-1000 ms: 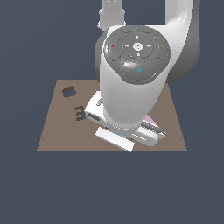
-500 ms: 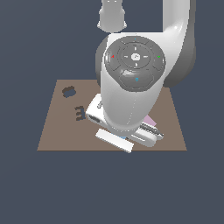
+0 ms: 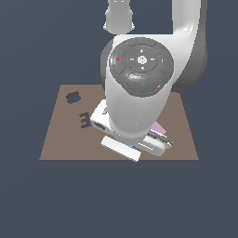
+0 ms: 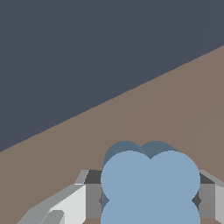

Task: Insert a designated object into the corresponding slot on a board.

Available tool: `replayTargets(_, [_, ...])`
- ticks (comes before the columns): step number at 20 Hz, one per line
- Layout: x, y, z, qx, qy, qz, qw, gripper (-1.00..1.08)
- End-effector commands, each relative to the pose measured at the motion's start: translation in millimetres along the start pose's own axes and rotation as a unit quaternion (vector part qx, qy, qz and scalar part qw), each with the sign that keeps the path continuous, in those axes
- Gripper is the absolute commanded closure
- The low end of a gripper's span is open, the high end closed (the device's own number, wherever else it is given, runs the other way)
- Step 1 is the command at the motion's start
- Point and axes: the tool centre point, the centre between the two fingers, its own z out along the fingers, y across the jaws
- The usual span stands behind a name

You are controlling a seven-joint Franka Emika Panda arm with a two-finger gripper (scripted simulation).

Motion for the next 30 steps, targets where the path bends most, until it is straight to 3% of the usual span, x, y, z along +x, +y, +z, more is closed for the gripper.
replayTargets(1, [1,6,0,0.000,0.000,0.007,1.0000,1.08])
replayTargets(7, [2,35,-1,0.000,0.000,0.045,0.9990,1.08])
replayTargets(14, [-2,93,-4,0.000,0.000,0.122,0.9925,1.08])
replayTargets(23, [-30,188,-7,0.000,0.000,0.249,0.9686,1.08])
replayTargets(30, [-54,234,-9,0.000,-0.001,0.314,0.9495,1.08])
